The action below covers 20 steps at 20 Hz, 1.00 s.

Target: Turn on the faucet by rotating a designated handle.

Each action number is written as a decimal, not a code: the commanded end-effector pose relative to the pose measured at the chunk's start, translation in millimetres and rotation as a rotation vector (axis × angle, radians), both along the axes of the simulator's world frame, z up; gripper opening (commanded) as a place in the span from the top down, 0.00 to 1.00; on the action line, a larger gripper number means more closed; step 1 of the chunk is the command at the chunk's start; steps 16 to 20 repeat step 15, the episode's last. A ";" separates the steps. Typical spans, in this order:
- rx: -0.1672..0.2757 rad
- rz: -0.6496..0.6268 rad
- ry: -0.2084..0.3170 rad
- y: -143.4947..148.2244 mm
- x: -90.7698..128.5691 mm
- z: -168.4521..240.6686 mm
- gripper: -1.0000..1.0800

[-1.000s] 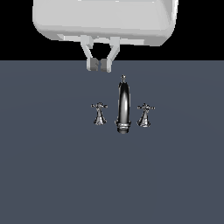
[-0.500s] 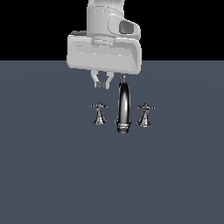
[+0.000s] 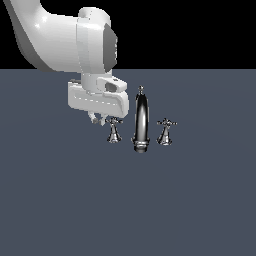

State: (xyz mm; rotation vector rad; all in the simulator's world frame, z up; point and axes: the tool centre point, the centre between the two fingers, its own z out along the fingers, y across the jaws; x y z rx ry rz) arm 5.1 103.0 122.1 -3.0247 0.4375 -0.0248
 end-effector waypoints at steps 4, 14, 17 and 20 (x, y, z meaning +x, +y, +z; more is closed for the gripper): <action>-0.076 -0.201 -0.091 -104.8 50.7 -26.9 0.75; -0.097 0.001 -0.256 -14.0 93.3 -23.4 0.29; -0.071 0.023 -0.260 0.3 92.5 -20.9 0.29; -0.071 0.023 -0.260 0.3 92.5 -20.9 0.29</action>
